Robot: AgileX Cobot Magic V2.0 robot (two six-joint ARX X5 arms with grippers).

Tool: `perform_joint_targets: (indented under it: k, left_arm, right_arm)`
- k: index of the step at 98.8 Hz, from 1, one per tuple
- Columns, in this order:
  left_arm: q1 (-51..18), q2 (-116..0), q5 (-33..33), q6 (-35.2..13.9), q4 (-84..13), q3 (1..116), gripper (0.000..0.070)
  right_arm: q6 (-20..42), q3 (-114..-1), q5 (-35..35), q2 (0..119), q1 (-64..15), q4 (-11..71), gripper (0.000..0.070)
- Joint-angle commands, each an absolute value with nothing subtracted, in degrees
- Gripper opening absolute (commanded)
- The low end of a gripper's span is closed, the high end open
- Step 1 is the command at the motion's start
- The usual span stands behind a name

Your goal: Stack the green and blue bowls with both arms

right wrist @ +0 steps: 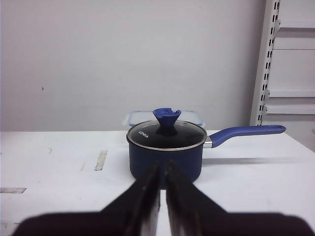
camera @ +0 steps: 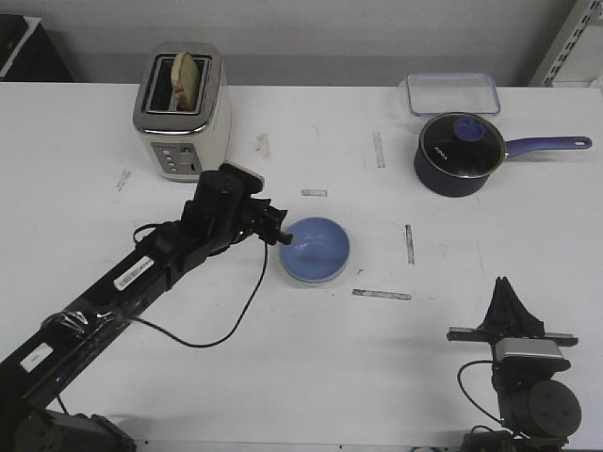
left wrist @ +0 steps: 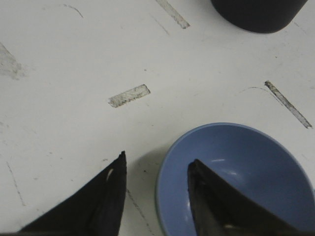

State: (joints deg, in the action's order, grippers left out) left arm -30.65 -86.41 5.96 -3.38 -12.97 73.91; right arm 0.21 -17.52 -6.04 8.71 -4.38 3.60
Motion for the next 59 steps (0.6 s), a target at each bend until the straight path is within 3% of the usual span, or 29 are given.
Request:
perform_joint_targets:
  k: [1,6,18,25,59]
  left_arm:
    - [-30.4,-83.9,6.0,1.3,-7.7,70.1,0.0239]
    - [-29.7,-81.4,6.0,1.6,-3.2,65.9,0.0219]
    - [-27.6,-75.5,6.0,1.5,6.7,55.9,0.0044]
    - [-25.9,-72.3,6.0,1.5,10.2,50.9,0.0002]
    - [-15.5,-56.0,4.0,0.4,12.5,34.2,0.0001]
  right_arm:
    - [-0.1,-17.8,-6.0,8.6,-4.4,2.9,0.0015]
    - [0.0,-17.8,-6.0,8.6,-4.4,2.8,0.0015]
    - [0.0,-17.8,-6.0,8.6,-4.4,2.8,0.0015]
    - [-0.1,-17.8,-6.0,8.6,-4.4,2.8,0.0015]
    - [0.0,-17.8,-6.0,8.6,-4.4,2.9,0.0015]
